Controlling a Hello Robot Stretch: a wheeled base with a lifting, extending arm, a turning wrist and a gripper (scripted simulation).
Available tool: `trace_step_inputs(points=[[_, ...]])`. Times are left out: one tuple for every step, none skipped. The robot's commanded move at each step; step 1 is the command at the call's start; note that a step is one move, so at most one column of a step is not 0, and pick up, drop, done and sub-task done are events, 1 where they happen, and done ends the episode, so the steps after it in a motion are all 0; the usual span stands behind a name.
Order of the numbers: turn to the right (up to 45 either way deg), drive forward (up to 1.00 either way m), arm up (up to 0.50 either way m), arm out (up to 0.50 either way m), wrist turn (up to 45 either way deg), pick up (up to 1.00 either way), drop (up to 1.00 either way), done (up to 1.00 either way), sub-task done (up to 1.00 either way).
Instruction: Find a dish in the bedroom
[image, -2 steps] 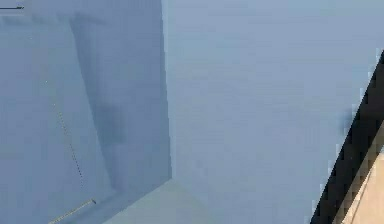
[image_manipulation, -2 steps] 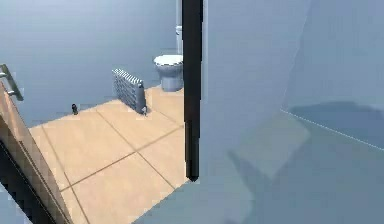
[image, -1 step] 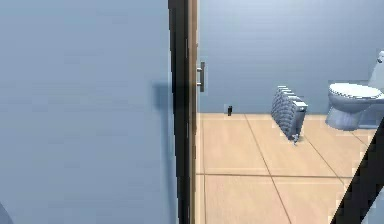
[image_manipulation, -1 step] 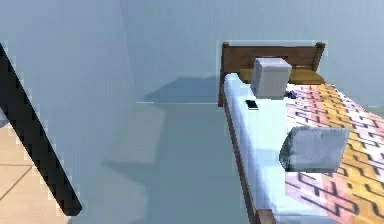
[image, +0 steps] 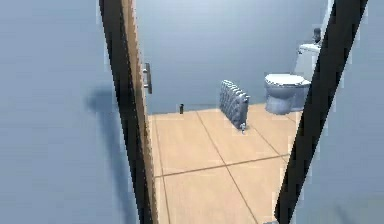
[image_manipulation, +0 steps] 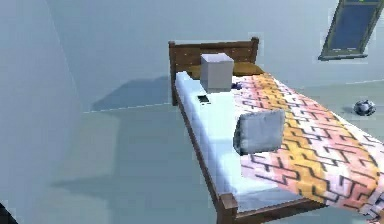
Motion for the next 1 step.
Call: trace_step_inputs(points=[[0.0,0.10,0.00,0.00,0.0,0.00,0.00,0.00,0.00]])
